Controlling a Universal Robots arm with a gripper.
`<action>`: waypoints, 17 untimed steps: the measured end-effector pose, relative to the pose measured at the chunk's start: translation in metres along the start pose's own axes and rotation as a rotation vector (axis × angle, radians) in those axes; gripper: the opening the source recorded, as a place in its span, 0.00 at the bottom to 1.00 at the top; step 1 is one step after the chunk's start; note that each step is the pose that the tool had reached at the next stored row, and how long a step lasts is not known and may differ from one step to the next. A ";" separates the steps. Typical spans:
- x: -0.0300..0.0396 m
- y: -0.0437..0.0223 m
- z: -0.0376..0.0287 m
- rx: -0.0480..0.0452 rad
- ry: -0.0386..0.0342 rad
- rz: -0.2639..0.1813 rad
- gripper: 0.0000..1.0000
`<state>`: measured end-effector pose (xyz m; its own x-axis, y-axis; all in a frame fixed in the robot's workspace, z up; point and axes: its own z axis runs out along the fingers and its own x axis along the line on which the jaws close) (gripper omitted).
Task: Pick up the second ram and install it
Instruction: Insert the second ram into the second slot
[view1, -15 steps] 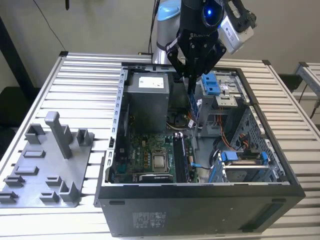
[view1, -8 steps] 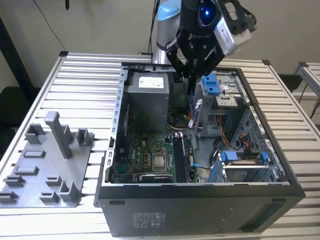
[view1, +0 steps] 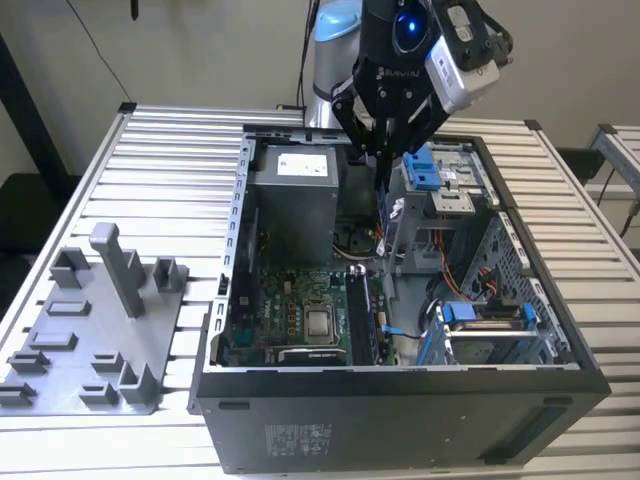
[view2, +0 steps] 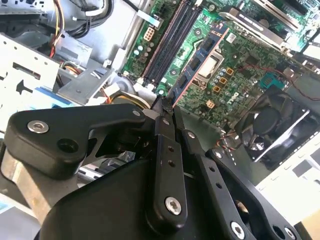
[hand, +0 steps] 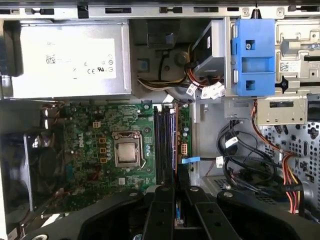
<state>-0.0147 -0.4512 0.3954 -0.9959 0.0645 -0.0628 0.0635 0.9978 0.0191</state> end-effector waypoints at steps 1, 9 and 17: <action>0.0001 0.0002 0.0011 0.0000 0.0000 0.000 0.14; 0.0004 0.0014 0.0078 0.0001 0.0144 -0.015 0.14; 0.0010 0.0017 0.0215 -0.0014 0.0154 -0.041 0.14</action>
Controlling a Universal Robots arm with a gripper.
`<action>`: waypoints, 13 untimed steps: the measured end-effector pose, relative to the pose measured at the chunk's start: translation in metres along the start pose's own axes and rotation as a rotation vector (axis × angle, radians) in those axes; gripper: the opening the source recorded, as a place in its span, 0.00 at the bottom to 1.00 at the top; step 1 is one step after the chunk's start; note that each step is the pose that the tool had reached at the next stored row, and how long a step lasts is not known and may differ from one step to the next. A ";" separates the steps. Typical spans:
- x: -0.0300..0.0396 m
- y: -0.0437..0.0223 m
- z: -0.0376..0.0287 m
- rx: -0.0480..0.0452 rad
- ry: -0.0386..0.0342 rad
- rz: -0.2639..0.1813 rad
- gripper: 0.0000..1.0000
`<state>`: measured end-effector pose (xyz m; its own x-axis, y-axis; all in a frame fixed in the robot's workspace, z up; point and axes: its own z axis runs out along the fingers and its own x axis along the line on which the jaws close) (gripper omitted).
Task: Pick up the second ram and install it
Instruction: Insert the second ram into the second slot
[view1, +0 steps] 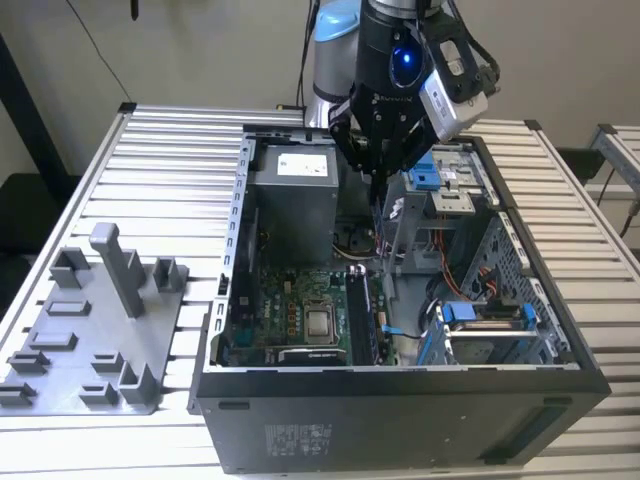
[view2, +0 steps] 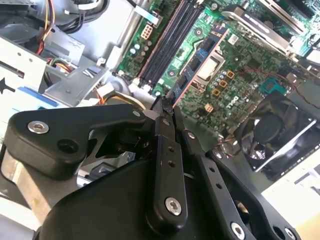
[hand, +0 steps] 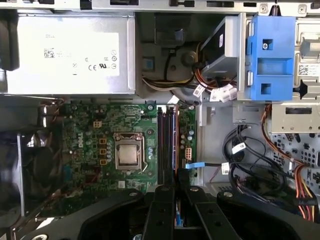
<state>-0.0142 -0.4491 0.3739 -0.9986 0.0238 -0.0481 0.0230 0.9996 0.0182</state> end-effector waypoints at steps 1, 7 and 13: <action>0.0001 0.0000 0.0018 0.0000 0.0001 -0.003 0.14; 0.0005 -0.0001 0.0123 -0.0006 0.0009 -0.014 0.14; -0.0005 -0.0002 0.0219 -0.0005 0.0099 -0.014 0.14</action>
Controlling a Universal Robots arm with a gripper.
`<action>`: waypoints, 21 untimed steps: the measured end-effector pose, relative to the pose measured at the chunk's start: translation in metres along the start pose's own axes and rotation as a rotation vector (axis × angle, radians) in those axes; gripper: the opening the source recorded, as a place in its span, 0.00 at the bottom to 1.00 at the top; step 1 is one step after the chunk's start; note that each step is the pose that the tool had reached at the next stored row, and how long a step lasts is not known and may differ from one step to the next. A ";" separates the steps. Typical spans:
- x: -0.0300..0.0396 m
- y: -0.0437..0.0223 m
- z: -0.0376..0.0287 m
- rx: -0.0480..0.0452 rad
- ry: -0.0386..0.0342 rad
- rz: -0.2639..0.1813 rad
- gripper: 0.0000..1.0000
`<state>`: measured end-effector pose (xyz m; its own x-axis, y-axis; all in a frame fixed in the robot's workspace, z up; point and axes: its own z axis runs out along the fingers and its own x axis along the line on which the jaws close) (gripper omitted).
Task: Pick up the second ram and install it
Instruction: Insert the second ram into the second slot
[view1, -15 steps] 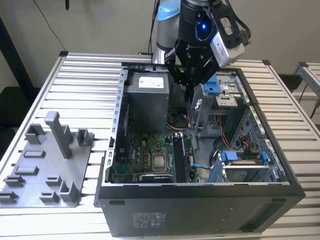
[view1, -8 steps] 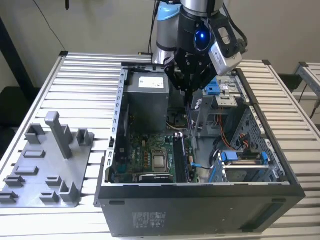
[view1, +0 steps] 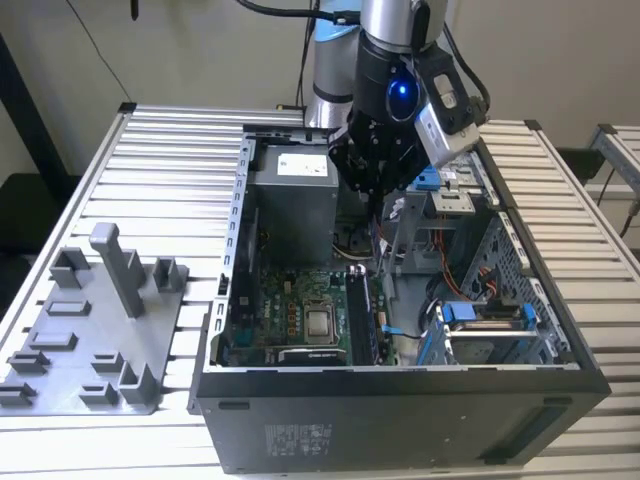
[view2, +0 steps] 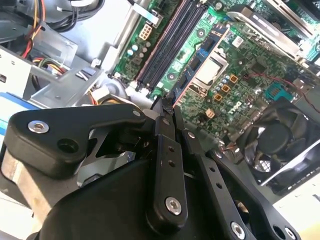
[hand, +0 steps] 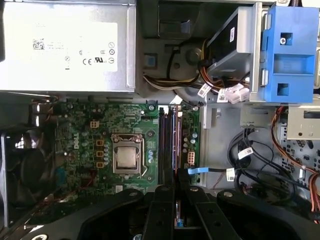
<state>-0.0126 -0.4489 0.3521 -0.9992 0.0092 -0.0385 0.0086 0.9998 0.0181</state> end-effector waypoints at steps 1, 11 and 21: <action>-0.0004 0.0000 0.0014 0.0000 0.0022 0.000 0.14; -0.0024 -0.0003 0.0177 0.0001 0.0167 0.000 0.14; -0.0047 -0.0005 0.0333 0.0004 0.0305 0.001 0.14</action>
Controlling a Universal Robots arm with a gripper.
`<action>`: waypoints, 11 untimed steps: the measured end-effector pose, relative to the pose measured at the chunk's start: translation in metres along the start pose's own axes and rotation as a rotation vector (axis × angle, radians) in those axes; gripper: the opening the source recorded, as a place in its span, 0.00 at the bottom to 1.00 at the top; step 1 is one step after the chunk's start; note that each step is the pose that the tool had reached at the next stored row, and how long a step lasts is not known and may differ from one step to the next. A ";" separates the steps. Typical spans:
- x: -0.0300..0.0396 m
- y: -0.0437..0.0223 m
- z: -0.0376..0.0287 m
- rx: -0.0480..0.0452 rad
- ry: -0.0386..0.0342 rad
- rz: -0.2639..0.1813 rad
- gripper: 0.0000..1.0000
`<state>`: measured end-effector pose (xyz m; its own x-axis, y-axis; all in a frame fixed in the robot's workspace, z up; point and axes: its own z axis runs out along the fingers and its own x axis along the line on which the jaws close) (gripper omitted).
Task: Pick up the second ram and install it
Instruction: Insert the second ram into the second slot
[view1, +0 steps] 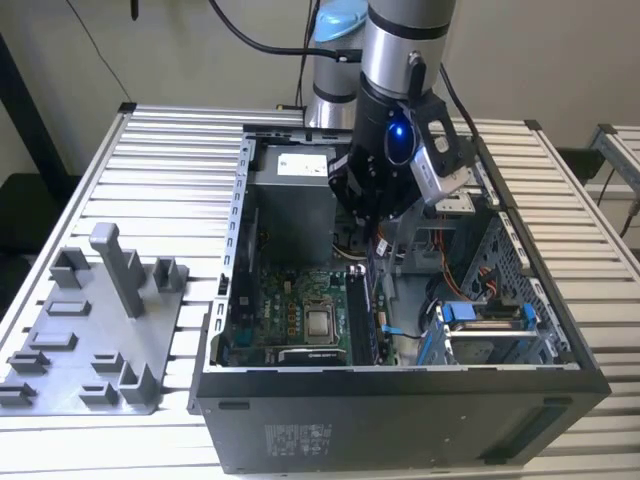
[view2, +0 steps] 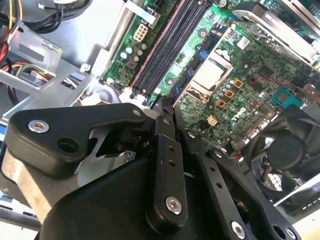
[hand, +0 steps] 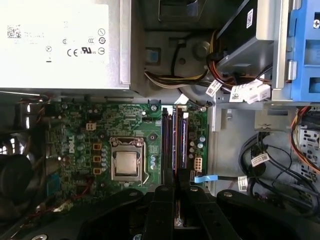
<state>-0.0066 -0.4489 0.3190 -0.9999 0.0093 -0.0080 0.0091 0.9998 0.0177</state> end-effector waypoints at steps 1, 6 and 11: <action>-0.0004 0.0000 0.0012 0.0005 0.0005 0.000 0.14; -0.0020 -0.0003 0.0071 0.0011 0.0024 0.000 0.14; -0.0031 -0.0027 0.0136 0.0011 0.0057 0.000 0.14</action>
<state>-0.0034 -0.4514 0.3054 -1.0000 0.0092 -0.0023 0.0092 0.9998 0.0166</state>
